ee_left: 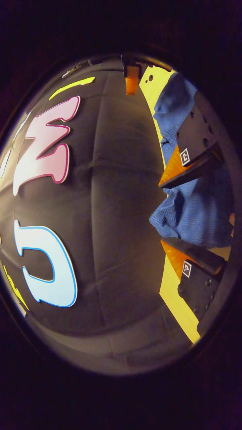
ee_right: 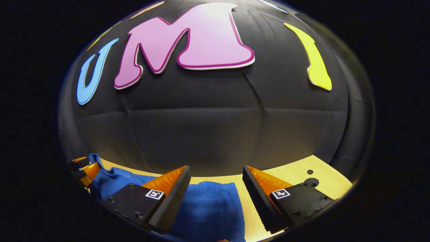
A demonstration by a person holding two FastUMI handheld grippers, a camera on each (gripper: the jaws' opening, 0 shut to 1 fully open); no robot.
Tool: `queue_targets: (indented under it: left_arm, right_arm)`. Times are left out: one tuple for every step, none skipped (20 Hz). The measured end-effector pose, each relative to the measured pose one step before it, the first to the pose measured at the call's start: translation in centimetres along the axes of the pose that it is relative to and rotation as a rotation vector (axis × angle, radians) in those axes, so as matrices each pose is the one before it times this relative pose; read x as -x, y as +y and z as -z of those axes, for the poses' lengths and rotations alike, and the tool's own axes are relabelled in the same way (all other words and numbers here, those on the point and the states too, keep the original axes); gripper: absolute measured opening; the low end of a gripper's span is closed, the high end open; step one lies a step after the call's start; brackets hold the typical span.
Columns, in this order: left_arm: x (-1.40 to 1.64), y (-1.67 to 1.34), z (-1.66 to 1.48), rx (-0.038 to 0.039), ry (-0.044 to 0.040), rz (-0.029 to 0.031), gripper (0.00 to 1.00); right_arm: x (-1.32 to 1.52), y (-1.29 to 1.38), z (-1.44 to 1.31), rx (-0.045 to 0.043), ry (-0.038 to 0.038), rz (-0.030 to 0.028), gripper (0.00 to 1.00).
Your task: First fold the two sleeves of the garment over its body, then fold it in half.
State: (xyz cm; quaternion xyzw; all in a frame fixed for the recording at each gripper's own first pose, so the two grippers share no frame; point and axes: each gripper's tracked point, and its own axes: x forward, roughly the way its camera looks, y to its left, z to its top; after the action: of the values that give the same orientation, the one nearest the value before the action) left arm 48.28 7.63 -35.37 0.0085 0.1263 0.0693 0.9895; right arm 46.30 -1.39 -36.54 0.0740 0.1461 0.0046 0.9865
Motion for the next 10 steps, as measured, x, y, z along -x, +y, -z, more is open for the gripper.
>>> queue_targets:
  left_arm:
    - [1.190, -0.449, -0.884, 0.01776, -0.02000, 0.01354, 0.84]
    - [1.055, -0.113, -0.690, 0.01546, -0.02037, 0.00053, 0.84]
    - [1.175, -0.107, -0.650, 0.00755, -0.01689, -0.00032, 0.84]
    - [1.260, -0.063, -0.982, 0.00010, -0.02338, -0.00351, 0.84]
    - [1.323, 0.044, -0.889, -0.00191, -0.02374, -0.00473, 0.84]
    - [1.497, 0.118, -0.998, 0.00229, -0.02495, -0.00250, 0.84]
    - [1.547, -0.107, -1.006, 0.00895, -0.02296, 0.00782, 0.84]
    - [1.535, -0.215, -1.179, 0.01855, -0.03768, 0.01166, 0.84]
    - [1.438, -0.154, -2.013, 0.01791, -0.06665, 0.01624, 0.84]
    - [1.416, -0.338, -0.761, 0.01418, -0.01921, 0.02527, 0.83]
  right_arm:
    - [0.905, 0.117, -0.755, 0.01616, -0.01920, 0.00516, 0.99]
    - [1.063, 0.023, -0.787, 0.02017, -0.02247, -0.00038, 0.99]
    - [1.053, 0.161, -0.665, 0.01721, -0.02069, -0.00006, 0.99]
    - [1.235, 0.263, -0.827, 0.01237, -0.02557, -0.00501, 0.99]
    - [1.190, 0.168, -0.663, 0.01078, -0.02047, 0.00012, 0.99]
    - [1.295, 0.240, -0.688, 0.00446, -0.02080, -0.00218, 0.99]
    - [1.243, 0.381, -0.598, -0.00054, -0.01531, -0.00329, 0.99]
    - [1.411, 0.325, -0.593, -0.00614, -0.01238, -0.00195, 0.99]
    - [1.454, 0.268, -0.551, -0.00536, -0.01049, 0.00230, 0.99]
    - [1.615, 0.088, -0.185, -0.00541, 0.00078, 0.00901, 0.99]
